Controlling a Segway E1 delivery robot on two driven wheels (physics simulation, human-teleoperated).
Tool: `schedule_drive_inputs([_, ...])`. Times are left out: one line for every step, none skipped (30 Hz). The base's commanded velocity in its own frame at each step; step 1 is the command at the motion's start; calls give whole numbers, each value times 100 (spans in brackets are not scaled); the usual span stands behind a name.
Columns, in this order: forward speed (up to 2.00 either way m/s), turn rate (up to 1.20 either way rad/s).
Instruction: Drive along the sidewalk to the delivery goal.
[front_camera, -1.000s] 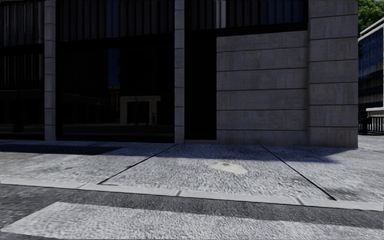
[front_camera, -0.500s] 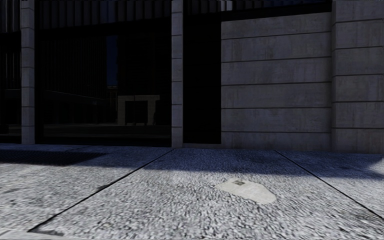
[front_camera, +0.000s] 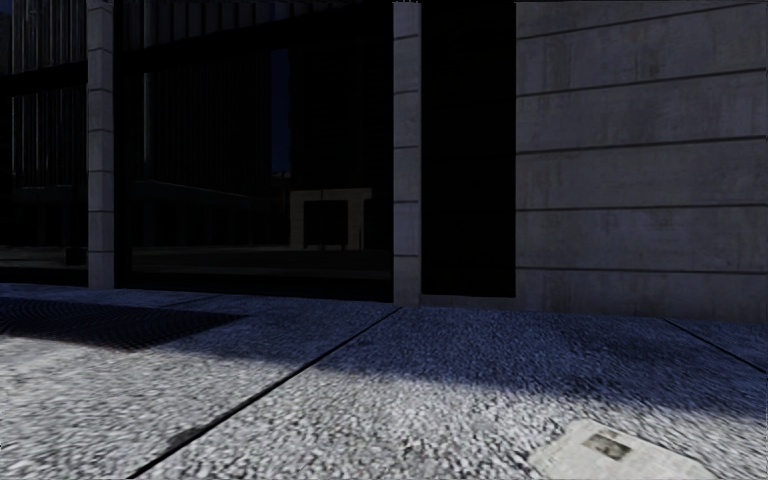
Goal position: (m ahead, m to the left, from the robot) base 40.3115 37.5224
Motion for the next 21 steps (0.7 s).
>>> schedule_drive_inputs([139,60])
schedule_drive_inputs([139,60])
schedule_drive_inputs([139,60])
schedule_drive_inputs([139,60])
schedule_drive_inputs([139,60])
schedule_drive_inputs([139,60])
schedule_drive_inputs([139,60])
schedule_drive_inputs([139,60])
schedule_drive_inputs([139,60])
schedule_drive_inputs([139,60])
schedule_drive_inputs([139,60])
schedule_drive_inputs([139,60])
schedule_drive_inputs([139,60])
schedule_drive_inputs([139,60])
schedule_drive_inputs([139,60])
schedule_drive_inputs([139,60])
schedule_drive_inputs([139,60])
schedule_drive_inputs([139,60])
schedule_drive_inputs([139,60])
schedule_drive_inputs([139,60])
schedule_drive_inputs([139,60])
